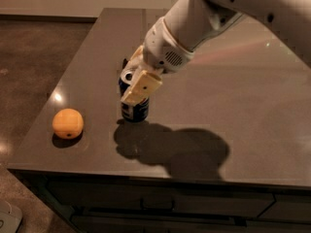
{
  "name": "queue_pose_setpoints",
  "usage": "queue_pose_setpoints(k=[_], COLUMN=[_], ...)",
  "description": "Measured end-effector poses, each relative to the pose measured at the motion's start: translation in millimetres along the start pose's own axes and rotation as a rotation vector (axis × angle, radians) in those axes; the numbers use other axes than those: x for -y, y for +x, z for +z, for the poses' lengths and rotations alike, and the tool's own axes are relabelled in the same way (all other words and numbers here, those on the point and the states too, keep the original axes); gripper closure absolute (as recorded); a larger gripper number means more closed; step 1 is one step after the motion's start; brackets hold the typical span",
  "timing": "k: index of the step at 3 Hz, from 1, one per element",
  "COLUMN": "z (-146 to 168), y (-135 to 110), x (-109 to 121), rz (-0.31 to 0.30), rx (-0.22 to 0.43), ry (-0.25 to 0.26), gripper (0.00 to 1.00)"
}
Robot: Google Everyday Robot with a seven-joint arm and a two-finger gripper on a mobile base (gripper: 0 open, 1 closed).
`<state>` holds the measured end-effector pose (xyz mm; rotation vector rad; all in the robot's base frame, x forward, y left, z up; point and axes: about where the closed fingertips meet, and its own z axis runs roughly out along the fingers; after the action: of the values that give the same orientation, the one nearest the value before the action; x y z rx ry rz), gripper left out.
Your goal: Move pepsi can near orange
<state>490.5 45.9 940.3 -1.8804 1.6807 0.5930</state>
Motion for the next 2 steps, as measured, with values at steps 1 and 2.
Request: queue_pose_setpoints(k=[1,2], z=[17.7,31.7], y=[-11.6,-17.0], x=[-5.4,-9.8], rz=[-0.027,-0.039], rx=[0.005,0.009], ry=[-0.044,-0.077], gripper=[1.00,0.84])
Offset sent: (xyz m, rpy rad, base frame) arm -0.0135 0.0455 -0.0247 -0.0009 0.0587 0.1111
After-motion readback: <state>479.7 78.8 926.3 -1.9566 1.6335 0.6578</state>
